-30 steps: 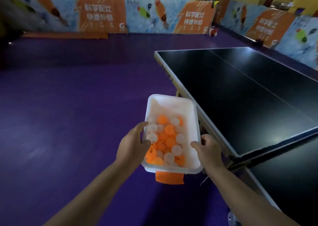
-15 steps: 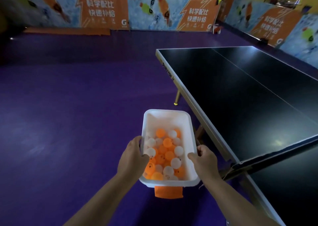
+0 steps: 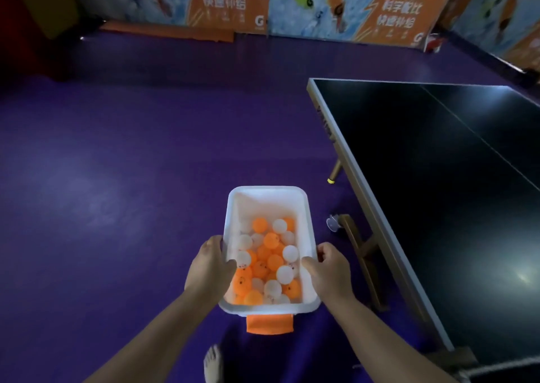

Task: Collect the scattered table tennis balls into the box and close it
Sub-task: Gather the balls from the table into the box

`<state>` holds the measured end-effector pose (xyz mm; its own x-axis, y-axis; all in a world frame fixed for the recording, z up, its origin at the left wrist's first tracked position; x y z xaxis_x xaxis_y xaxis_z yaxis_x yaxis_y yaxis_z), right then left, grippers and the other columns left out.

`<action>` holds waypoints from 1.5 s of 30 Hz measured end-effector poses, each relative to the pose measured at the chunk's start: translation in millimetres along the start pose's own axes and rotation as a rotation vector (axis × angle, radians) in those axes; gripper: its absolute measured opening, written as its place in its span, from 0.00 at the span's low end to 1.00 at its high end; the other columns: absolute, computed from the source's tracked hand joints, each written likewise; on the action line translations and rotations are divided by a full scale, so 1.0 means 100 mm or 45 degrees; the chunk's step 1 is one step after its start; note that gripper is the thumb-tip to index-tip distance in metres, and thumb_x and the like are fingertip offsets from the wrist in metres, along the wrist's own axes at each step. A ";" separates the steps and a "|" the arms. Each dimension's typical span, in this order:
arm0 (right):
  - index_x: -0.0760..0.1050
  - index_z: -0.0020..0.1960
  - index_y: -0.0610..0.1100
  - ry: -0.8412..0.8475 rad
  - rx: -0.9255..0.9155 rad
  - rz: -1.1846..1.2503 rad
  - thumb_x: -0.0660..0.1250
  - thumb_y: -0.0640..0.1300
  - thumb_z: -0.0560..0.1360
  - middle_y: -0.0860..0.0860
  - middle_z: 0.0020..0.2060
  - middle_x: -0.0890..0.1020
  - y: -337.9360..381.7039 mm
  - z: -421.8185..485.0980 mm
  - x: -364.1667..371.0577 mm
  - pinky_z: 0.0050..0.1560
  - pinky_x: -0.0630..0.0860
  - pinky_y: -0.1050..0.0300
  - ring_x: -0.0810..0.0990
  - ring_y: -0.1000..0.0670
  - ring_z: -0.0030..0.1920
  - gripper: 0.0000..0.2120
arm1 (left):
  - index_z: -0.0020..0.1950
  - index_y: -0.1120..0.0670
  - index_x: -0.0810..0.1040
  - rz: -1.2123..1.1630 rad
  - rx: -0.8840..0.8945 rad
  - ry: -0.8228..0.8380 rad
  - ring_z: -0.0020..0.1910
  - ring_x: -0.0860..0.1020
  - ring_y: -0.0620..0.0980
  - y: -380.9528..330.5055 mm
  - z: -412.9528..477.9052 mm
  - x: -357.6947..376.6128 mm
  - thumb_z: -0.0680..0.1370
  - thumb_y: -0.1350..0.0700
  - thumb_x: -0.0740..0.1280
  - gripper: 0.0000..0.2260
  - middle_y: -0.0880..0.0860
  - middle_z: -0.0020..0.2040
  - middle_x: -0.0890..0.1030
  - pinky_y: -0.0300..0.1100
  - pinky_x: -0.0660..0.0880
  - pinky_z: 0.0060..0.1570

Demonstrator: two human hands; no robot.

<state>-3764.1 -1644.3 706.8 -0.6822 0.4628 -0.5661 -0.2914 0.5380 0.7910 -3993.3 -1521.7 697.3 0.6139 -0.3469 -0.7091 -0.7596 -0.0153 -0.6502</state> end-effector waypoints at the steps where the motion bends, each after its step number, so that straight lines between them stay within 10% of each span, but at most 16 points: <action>1: 0.70 0.37 0.47 0.019 -0.004 -0.004 0.68 0.41 0.70 0.52 0.34 0.76 0.07 0.11 0.11 0.31 0.68 0.64 0.75 0.55 0.33 0.07 | 0.57 0.53 0.70 -0.005 -0.012 -0.013 0.38 0.75 0.47 0.04 0.14 -0.05 0.72 0.59 0.64 0.14 0.49 0.46 0.75 0.39 0.68 0.28; 45: 0.72 0.38 0.44 0.172 -0.172 0.009 0.68 0.42 0.70 0.50 0.35 0.79 4.73 7.92 3.24 0.30 0.70 0.60 0.76 0.52 0.34 0.05 | 0.55 0.49 0.74 -0.251 0.044 -0.306 0.36 0.74 0.40 -1.66 8.78 -2.64 0.71 0.63 0.66 0.15 0.39 0.38 0.75 0.35 0.68 0.30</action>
<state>-3592.3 -682.0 713.6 -0.7657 0.3626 -0.5312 -0.3673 0.4315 0.8239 -3841.0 -603.9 752.7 0.7851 -0.1084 -0.6097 -0.6155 -0.0272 -0.7877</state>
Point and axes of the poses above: each hand's wrist, its own z-axis towards the middle knuckle, its own x-axis out of the palm, y = z × x, the point moved 10 cm from there along z, towards the middle knuckle
